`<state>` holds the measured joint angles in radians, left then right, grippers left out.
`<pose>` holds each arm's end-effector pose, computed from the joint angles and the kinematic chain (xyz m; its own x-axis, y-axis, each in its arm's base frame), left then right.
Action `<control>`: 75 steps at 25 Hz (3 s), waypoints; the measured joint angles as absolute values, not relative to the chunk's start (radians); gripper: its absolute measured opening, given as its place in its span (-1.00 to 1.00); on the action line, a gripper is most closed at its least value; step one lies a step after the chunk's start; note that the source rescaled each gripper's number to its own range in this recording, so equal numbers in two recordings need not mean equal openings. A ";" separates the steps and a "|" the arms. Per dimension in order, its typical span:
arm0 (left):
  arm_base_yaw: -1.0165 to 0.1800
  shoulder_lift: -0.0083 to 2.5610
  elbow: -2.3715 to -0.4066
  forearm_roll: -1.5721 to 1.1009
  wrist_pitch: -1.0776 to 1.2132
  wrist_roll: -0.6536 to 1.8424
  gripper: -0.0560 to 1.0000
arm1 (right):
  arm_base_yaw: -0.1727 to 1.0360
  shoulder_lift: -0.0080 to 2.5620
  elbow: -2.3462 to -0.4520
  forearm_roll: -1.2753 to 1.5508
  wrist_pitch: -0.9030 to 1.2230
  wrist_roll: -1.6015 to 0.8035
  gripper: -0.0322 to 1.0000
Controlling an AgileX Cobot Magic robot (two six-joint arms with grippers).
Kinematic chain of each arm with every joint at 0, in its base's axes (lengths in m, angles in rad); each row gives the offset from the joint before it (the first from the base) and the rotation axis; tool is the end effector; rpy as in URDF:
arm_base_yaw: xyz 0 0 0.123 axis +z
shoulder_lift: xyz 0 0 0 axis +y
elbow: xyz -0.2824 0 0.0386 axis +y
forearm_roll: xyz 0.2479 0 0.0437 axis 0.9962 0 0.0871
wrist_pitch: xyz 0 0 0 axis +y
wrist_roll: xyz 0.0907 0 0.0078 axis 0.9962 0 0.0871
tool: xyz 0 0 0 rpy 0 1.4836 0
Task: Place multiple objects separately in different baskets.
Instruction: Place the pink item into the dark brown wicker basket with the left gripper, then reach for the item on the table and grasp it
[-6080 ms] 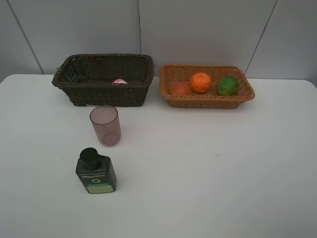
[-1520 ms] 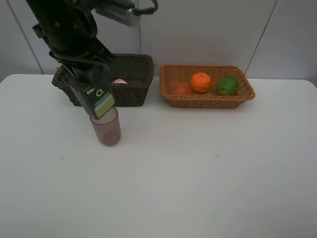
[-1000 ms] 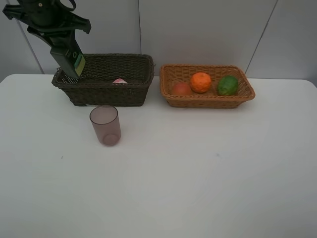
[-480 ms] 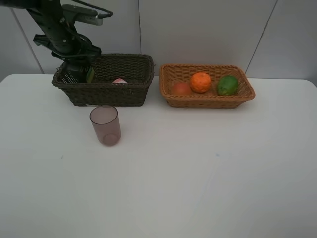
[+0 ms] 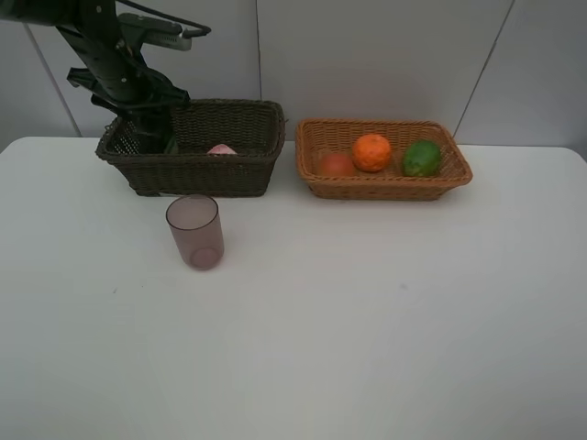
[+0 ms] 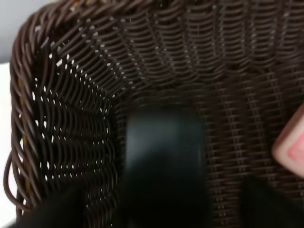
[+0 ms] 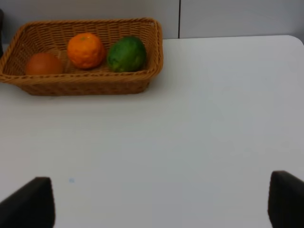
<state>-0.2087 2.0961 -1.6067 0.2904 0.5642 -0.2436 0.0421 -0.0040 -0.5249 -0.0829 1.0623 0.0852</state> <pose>0.4595 -0.0830 0.1969 -0.7938 0.1719 -0.5834 0.1203 0.9847 0.1265 -0.0084 -0.0069 0.2841 -0.4284 0.0266 -0.9032 0.0425 0.9991 0.0093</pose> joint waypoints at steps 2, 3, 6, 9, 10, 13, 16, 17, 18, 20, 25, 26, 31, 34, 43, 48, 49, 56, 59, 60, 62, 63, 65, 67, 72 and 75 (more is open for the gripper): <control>-0.209 2.095 -1.607 0.283 0.568 -0.244 0.94 | 0.042 -0.004 -0.525 -0.083 1.062 0.085 0.92; -0.209 2.090 -1.607 0.278 0.575 -0.244 0.97 | 0.042 -0.004 -0.525 -0.083 1.062 0.085 0.92; -0.210 2.061 -1.608 0.259 0.609 -0.244 1.00 | 0.042 -0.004 -0.525 -0.083 1.062 0.085 0.92; -0.222 2.018 -1.608 0.250 0.682 -0.239 1.00 | 0.042 -0.004 -0.525 -0.083 1.062 0.085 0.92; -0.228 2.002 -1.608 0.248 0.710 -0.236 1.00 | 0.042 -0.004 -0.525 -0.083 1.062 0.085 0.92; -0.261 1.953 -1.602 0.231 0.768 -0.231 1.00 | 0.042 -0.004 -0.525 -0.083 1.062 0.085 0.92; -0.299 1.891 -1.545 0.200 0.782 -0.229 1.00 | 0.042 -0.004 -0.525 -0.083 1.062 0.085 0.92; -0.309 1.867 -1.520 0.193 0.786 -0.229 1.00 | 0.042 -0.004 -0.525 -0.083 1.062 0.085 0.92; -0.322 1.843 -1.488 0.187 0.788 -0.229 1.00 | 0.042 -0.004 -0.525 -0.083 1.062 0.085 0.92; -0.344 1.802 -1.423 0.176 0.790 -0.228 1.00 | 0.042 -0.004 -0.525 -0.083 1.062 0.085 0.92; -0.354 1.737 -1.263 0.149 0.791 -0.247 1.00 | 0.042 -0.004 -0.525 -0.083 1.062 0.085 0.92; -0.354 1.733 -1.235 0.147 0.790 -0.263 1.00 | 0.042 -0.004 -0.525 -0.083 1.062 0.085 0.92; -0.354 1.733 -1.152 0.144 0.749 -0.318 1.00 | 0.042 -0.004 -0.525 -0.083 1.062 0.085 0.92; -0.366 1.733 -1.146 0.143 0.727 -0.324 1.00 | 0.042 -0.004 -0.525 -0.083 1.062 0.085 0.92; -0.410 1.743 -1.146 0.131 0.709 -0.324 1.00 | 0.042 -0.004 -0.525 -0.083 1.062 0.085 0.92; -0.410 1.801 -1.146 0.130 0.698 -0.324 1.00 | 0.042 -0.004 -0.525 -0.083 1.062 0.085 0.92; -0.410 1.816 -1.146 0.130 0.690 -0.324 1.00 | 0.042 -0.004 -0.525 -0.083 1.062 0.085 0.92; -0.410 1.892 -1.146 0.129 0.639 -0.324 1.00 | 0.042 -0.004 -0.525 -0.083 1.062 0.085 0.92; -0.410 1.919 -1.146 0.129 0.619 -0.324 1.00 | 0.042 -0.004 -0.525 -0.083 1.062 0.085 0.92; -0.410 1.926 -1.146 0.129 0.609 -0.324 1.00 | 0.042 -0.004 -0.525 -0.083 1.062 0.085 0.92; -0.410 1.934 -1.146 0.129 0.594 -0.324 1.00 | 0.042 -0.004 -0.525 -0.083 1.062 0.085 0.92; -0.410 1.938 -1.145 0.128 0.590 -0.324 0.99 | 0.042 -0.004 -0.525 -0.083 1.062 0.085 0.92; -0.410 1.938 -1.145 0.128 0.586 -0.324 0.87 | 0.042 -0.004 -0.525 -0.083 1.062 0.085 0.92; -0.410 1.938 -1.145 0.128 0.584 -0.324 0.57 | 0.042 -0.004 -0.525 -0.083 1.062 0.085 0.92; -0.410 1.938 -1.145 0.127 0.567 -0.324 -0.62 | 0.042 -0.004 -0.525 -0.083 1.062 0.085 0.92; -0.410 1.938 -1.145 0.127 0.559 -0.324 -0.89 | 0.042 -0.004 -0.525 -0.083 1.062 0.085 0.92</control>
